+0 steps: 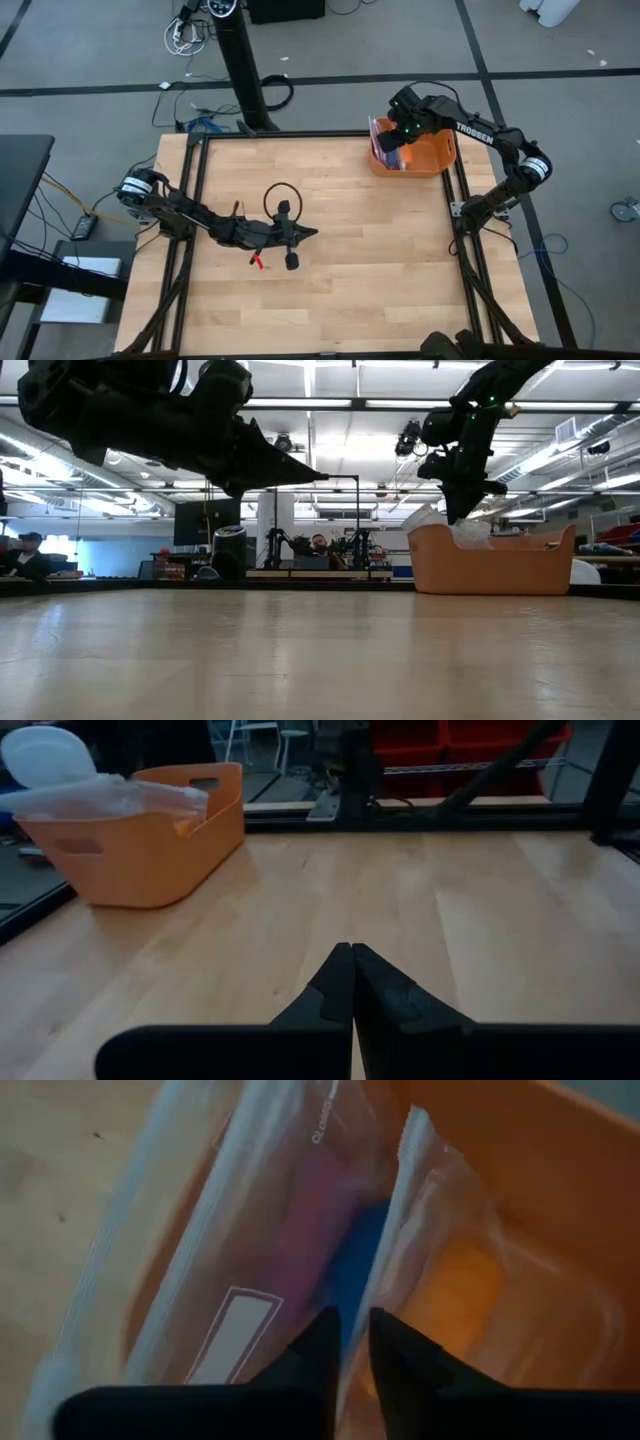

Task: Roll bandage
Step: Put the transparent zip bag into the orange bin, then move the orange bin to the center of the table

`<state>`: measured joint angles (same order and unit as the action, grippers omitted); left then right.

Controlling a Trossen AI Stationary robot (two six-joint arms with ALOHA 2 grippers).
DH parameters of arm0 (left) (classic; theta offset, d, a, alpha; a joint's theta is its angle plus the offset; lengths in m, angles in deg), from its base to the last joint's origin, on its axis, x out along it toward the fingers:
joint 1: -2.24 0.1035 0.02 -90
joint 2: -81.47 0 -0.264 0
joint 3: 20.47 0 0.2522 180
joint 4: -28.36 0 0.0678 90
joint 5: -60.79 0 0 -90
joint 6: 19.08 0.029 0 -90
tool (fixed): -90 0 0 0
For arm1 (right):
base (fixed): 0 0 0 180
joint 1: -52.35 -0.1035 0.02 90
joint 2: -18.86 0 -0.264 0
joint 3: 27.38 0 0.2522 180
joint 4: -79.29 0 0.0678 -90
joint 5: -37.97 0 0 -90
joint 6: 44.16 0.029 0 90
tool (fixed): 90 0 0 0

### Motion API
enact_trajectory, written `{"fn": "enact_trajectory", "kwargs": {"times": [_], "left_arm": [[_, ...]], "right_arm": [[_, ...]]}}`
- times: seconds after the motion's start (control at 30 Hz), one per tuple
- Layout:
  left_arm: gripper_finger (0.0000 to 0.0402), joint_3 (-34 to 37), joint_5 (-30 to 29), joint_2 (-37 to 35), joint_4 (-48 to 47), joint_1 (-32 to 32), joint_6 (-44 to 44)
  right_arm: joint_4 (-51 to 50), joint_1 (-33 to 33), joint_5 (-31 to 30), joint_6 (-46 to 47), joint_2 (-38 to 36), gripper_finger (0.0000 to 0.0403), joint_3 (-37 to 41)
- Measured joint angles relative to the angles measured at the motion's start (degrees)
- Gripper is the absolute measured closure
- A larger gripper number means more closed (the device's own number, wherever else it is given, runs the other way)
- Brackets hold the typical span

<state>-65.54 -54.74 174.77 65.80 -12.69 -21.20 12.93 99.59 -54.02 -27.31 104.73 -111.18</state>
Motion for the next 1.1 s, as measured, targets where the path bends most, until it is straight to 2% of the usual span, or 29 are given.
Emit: {"fn": "enact_trajectory", "kwargs": {"times": [0.2,0.3,0.4,0.5,0.6,0.73,0.93,1.1], "left_arm": [[0.0396,1.3,0.7,0.0,2.1,0.0,-0.1],[0.0396,1.5,0.7,0.0,2.2,0.0,-0.6],[0.0396,1.5,0.8,0.0,2.2,0.0,-1.3],[0.0396,1.5,1.1,0.0,2.2,0.0,-1.3],[0.0396,1.5,2.2,0.0,2.2,0.0,-1.3],[0.0396,1.5,2.3,0.0,2.1,0.0,-1.3],[0.0396,1.5,2.2,0.0,2.1,-0.1,-1.3],[0.0396,1.5,2.2,0.0,2.1,-0.1,-1.4]], "right_arm": [[-1.5,0.0,-0.7,-3.6,-1.3,0.0267,-2.7],[-2.1,-0.1,-3.6,-4.5,-2.4,0.0232,-4.9],[-3.1,-1.1,-8.4,-4.6,-4.0,0.0207,-7.2],[-4.5,-2.8,-9.3,-5.5,-5.9,0.0192,-9.2],[-5.6,-6.1,-8.6,-6.5,-8.6,0.0188,-10.0],[-8.2,-14.0,-9.1,-8.8,-11.2,0.0198,-8.9],[-5.8,-28.0,-14.2,-8.5,-11.9,0.0232,-0.7],[1.4,-36.0,-23.1,-11.3,-9.9,0.0250,6.8]]}}
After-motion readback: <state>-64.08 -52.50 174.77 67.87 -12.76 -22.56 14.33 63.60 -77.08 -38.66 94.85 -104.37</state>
